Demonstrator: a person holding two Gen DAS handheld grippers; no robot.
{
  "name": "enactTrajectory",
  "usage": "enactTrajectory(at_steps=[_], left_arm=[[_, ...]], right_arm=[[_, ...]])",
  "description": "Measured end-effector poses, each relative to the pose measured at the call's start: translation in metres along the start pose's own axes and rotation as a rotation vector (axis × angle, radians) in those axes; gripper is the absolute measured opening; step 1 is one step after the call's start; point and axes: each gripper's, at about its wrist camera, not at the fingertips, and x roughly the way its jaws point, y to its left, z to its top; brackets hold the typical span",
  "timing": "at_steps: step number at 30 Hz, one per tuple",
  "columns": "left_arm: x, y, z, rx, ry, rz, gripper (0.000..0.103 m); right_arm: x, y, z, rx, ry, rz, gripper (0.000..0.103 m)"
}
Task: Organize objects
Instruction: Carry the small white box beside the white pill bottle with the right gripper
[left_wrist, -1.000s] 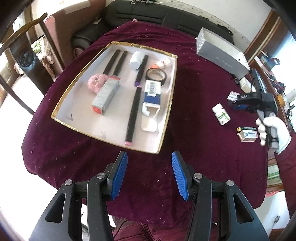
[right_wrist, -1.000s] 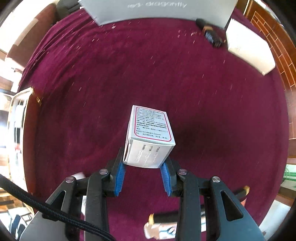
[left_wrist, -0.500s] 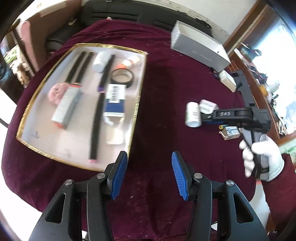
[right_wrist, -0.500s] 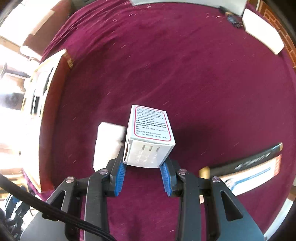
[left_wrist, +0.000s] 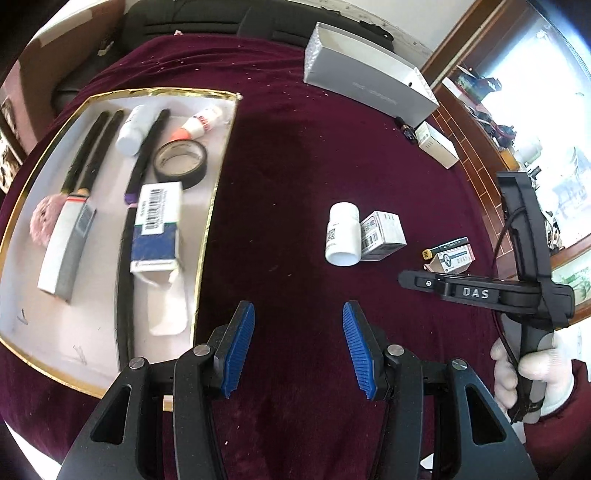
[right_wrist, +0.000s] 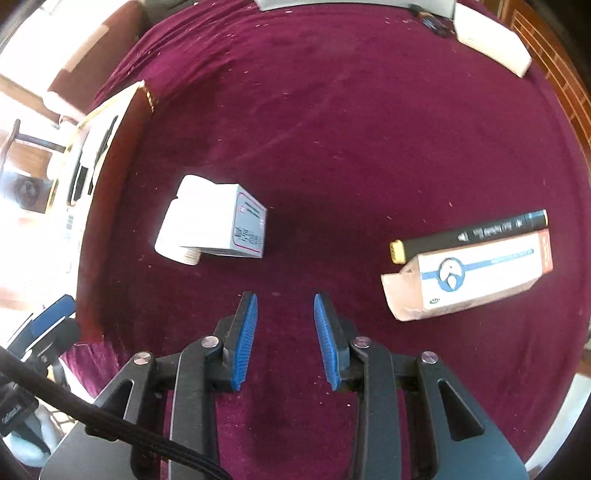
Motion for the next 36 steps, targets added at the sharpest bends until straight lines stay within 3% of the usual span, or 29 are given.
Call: enactTrajectory(at_steps=[3,7,11,14,15,16,17,19,27,36], left_arm=[[0.002,-0.002,0.000,0.003,0.003,-0.013,0.044],[0.002,-0.002,-0.005,-0.005,0.007,-0.018,0.044],[-0.002,0.002,-0.010,-0.016,-0.003,-0.002,0.044],[-0.004,0.006,-0.012,-0.029,-0.009,0.009,0.044],[-0.005,0.007,-0.012,-0.034,-0.010,0.011,0.044],[-0.005,0.008,-0.012,-0.038,-0.011,0.015,0.044],[-0.005,0.008,-0.013,-0.041,-0.012,0.018,0.044],[-0.004,0.007,-0.013,-0.044,-0.013,0.020,0.044],[0.011,-0.012,-0.002,0.022,-0.028,0.011,0.044],[0.050,-0.040,0.029,0.139,-0.054,0.028,0.044]], right_arm=[[-0.012,-0.007,0.000,0.040,-0.048,0.045,0.036],[-0.027,0.009,0.009,0.033,-0.141,0.077,0.066],[-0.022,0.030,0.023,0.016,-0.154,0.086,0.070],[-0.005,0.042,0.030,-0.012,-0.138,-0.002,0.070],[0.002,0.042,0.031,-0.009,-0.121,-0.019,0.064],[0.008,0.041,0.033,0.001,-0.104,-0.016,0.049],[0.010,0.035,0.033,0.020,-0.098,0.024,0.040],[0.003,0.025,0.032,0.041,-0.094,0.029,0.034],[-0.018,-0.001,0.018,0.072,-0.086,0.031,0.033],[-0.031,-0.039,-0.042,0.160,-0.065,0.084,0.033]])
